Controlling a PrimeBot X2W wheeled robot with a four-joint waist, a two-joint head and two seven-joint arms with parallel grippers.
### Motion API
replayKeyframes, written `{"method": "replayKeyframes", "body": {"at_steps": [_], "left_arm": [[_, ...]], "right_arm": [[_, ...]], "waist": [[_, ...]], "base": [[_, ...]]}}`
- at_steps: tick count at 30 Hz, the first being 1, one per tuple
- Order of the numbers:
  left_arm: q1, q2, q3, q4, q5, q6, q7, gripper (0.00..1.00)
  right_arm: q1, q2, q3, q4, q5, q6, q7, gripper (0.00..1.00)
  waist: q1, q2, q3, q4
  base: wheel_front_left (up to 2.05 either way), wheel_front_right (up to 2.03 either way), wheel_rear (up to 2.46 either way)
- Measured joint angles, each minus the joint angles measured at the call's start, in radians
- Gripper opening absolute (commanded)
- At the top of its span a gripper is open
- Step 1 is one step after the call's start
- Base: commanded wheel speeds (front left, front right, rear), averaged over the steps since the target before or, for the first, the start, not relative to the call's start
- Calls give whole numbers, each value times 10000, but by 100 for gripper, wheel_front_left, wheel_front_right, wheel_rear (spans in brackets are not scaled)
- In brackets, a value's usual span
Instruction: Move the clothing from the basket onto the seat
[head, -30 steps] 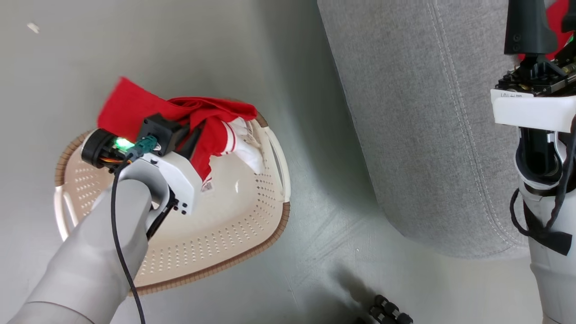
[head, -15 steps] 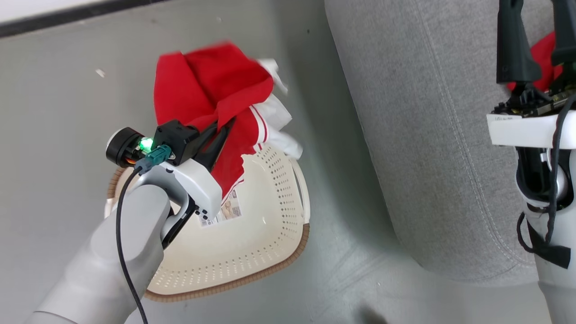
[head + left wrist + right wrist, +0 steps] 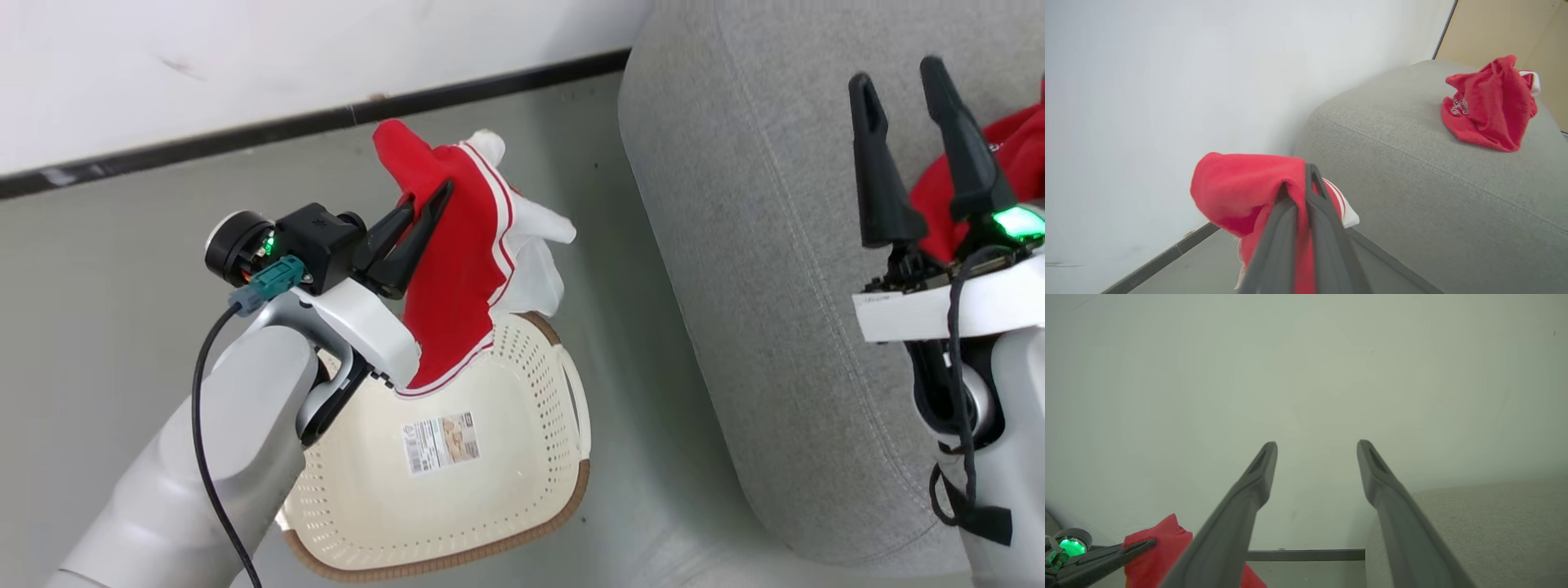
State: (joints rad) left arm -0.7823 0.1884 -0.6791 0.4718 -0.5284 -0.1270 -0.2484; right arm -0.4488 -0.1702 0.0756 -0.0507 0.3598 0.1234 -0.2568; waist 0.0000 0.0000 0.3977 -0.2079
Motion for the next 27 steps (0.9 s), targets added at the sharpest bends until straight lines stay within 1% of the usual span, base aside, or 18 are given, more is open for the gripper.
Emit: {"method": "replayKeyframes", "body": {"at_steps": [9, 15, 20, 26, 27], "left_arm": [[0, 69, 128, -669, -274, 0, -10, 0], [1, 73, 117, -832, -468, 0, 109, 0], [189, 33, -31, -993, -619, 0, 290, 0], [464, -17, -163, -1080, -754, 0, 504, 0], [573, -25, -198, -1141, -851, 0, 539, 0]], "right_arm": [[775, -92, 336, 303, 186, 0, 0, 100], [1204, -290, 545, 470, 228, 0, 0, 100], [1589, -422, 1041, 686, 372, 2, 0, 100], [1692, -650, 1526, 940, 543, 0, 0, 100], [1812, -752, 1760, 1005, 554, 0, 2, 100]], "waist": [[1, 0, -1070, 240], [0, 0, -1672, 369], [0, 0, -2102, 458], [0, 1, -2455, 548], [0, 0, -2571, 592]], "base": [[0, 0, 0], [0, 0, 0], [0, 0, 0], [0, 0, 0], [0, 0, 0]]}}
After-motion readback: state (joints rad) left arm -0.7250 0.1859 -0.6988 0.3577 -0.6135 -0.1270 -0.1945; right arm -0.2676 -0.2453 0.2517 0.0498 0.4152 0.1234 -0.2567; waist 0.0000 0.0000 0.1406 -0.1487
